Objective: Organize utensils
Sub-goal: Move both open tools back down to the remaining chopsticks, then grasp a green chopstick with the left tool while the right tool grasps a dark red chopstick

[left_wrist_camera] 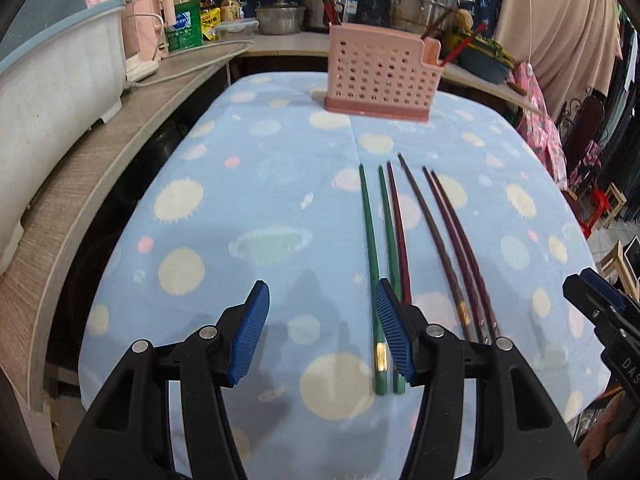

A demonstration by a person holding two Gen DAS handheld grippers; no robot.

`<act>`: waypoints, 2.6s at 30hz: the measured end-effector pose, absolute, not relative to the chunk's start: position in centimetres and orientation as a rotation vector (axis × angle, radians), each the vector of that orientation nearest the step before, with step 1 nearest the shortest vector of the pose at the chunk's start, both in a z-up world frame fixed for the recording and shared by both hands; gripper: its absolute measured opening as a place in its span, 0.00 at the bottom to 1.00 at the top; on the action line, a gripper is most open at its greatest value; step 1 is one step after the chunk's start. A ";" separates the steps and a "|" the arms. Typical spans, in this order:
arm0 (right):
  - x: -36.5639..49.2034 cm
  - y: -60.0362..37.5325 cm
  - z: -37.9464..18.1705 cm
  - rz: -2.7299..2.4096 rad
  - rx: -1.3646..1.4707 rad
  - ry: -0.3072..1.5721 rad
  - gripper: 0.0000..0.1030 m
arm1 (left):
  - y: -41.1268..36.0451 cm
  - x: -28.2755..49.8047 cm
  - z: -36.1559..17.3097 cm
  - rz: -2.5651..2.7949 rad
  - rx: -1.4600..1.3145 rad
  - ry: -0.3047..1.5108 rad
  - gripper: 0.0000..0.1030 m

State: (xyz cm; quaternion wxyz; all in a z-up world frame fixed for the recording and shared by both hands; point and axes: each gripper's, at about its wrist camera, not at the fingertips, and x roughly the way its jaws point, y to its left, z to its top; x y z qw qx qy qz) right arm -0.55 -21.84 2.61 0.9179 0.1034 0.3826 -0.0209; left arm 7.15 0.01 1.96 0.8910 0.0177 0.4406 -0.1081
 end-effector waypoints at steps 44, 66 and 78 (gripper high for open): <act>0.0 -19.4 -3.4 -0.043 0.144 0.905 0.16 | -2.1 5.4 -3.4 -0.255 0.112 1.010 0.49; 0.1 -19.9 -3.2 -0.044 0.140 0.910 0.07 | -1.4 6.2 -3.2 -0.210 0.126 1.016 0.08; -0.3 -21.7 -0.7 -0.072 0.181 0.850 0.07 | 0.4 6.9 -2.7 -0.167 0.077 1.039 0.07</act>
